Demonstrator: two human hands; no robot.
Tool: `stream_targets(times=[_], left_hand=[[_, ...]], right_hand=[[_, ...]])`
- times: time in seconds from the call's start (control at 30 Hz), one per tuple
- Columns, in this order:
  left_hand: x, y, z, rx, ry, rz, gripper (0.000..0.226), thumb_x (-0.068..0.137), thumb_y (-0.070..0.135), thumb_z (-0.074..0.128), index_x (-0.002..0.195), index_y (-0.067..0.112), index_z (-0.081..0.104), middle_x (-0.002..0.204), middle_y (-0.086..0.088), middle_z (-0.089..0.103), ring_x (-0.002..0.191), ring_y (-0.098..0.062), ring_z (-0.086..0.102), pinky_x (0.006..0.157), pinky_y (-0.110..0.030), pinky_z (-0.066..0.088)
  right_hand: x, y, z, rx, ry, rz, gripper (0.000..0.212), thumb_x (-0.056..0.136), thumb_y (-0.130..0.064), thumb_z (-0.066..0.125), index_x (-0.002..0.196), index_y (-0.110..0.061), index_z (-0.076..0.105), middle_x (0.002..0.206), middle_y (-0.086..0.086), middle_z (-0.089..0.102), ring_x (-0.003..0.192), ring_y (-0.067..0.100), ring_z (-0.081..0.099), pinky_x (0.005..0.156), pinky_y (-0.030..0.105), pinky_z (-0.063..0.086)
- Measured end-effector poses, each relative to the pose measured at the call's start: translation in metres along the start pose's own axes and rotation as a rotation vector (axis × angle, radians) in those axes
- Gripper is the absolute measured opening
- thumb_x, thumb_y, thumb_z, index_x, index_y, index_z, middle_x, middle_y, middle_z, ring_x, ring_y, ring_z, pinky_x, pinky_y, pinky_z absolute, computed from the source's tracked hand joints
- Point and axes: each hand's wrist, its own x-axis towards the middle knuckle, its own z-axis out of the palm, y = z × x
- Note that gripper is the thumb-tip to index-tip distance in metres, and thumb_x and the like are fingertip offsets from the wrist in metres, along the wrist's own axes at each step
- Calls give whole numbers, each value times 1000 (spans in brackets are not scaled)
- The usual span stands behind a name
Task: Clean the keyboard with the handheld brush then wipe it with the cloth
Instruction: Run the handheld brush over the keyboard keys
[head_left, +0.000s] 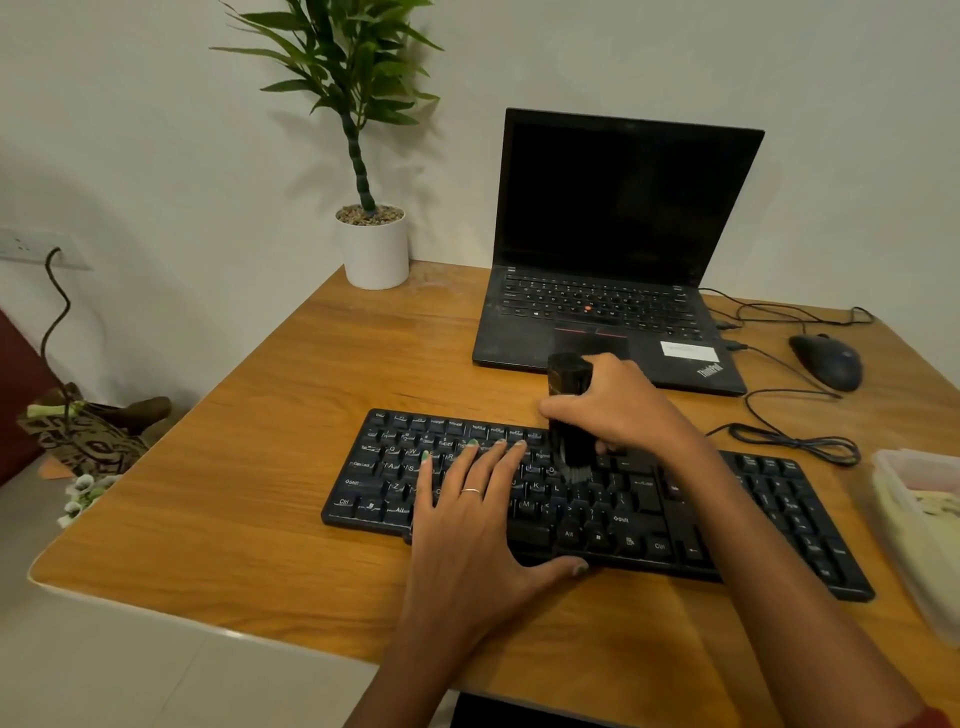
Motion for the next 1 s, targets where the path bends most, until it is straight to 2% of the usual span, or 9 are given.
stream_targets(times=[0.1, 0.23, 0.37, 0.4, 0.5, 0.63, 0.77, 0.9, 1.0], left_hand=[[0, 0, -1, 0, 8, -1, 105, 65, 96, 29, 140, 23, 45, 138, 5, 53, 130, -19, 47, 111, -55, 22], [0, 1, 0, 2, 14, 5, 106, 65, 96, 29, 140, 22, 45, 138, 5, 54, 130, -19, 47, 110, -55, 22], [0, 1, -2, 1, 3, -3, 106, 65, 96, 29, 140, 23, 46, 138, 6, 53, 130, -18, 46, 110, -54, 21], [0, 2, -2, 5, 4, -5, 106, 65, 96, 29, 140, 23, 46, 138, 6, 53, 130, -18, 46, 110, -54, 21], [0, 1, -2, -1, 0, -6, 107, 64, 97, 30, 140, 23, 45, 139, 7, 53, 131, -17, 45, 111, -53, 21], [-1, 2, -3, -3, -16, -12, 108, 64, 97, 29, 141, 24, 44, 140, 7, 52, 132, -17, 45, 111, -53, 20], [0, 1, -2, 1, -10, -13, 108, 64, 97, 27, 141, 23, 44, 139, 6, 53, 131, -18, 45, 111, -53, 21], [-1, 1, -1, -6, -21, -15, 108, 64, 97, 28, 142, 24, 43, 140, 6, 51, 132, -19, 45, 111, -54, 22], [0, 1, -1, -3, -2, -13, 107, 64, 97, 28, 140, 24, 44, 139, 6, 53, 131, -18, 46, 110, -54, 23]], right_hand=[[-2, 3, 13, 34, 214, -16, 22, 74, -25, 65, 70, -8, 52, 62, 3, 56, 54, 17, 52, 52, 35, 47], [-6, 4, 0, 51, 12, 46, 22, 76, -26, 66, 75, -7, 54, 65, 6, 63, 44, 16, 56, 44, 28, 46], [-7, 6, 11, 87, 257, 21, 22, 75, -23, 64, 65, -13, 47, 58, 0, 55, 48, 15, 52, 48, 32, 47], [-9, 5, 14, 97, 263, 27, 23, 74, -23, 65, 64, -13, 47, 58, 0, 54, 48, 15, 51, 48, 31, 46], [-8, 3, 4, 41, 99, 54, 23, 76, -25, 67, 67, -13, 49, 60, 1, 58, 40, 10, 51, 40, 22, 43], [-8, 5, 10, 89, 227, 49, 23, 76, -22, 65, 66, -12, 47, 57, -1, 54, 47, 14, 52, 46, 27, 44], [-14, 3, 7, 27, 83, 25, 23, 76, -26, 67, 71, -10, 52, 61, 3, 58, 43, 11, 52, 42, 24, 42], [-15, 9, 14, 66, 321, 13, 24, 74, -24, 65, 64, -14, 46, 56, -3, 50, 49, 11, 45, 45, 23, 35], [-21, 5, 16, 46, 196, -3, 24, 75, -24, 66, 66, -10, 50, 58, 4, 54, 51, 15, 49, 47, 24, 38]])
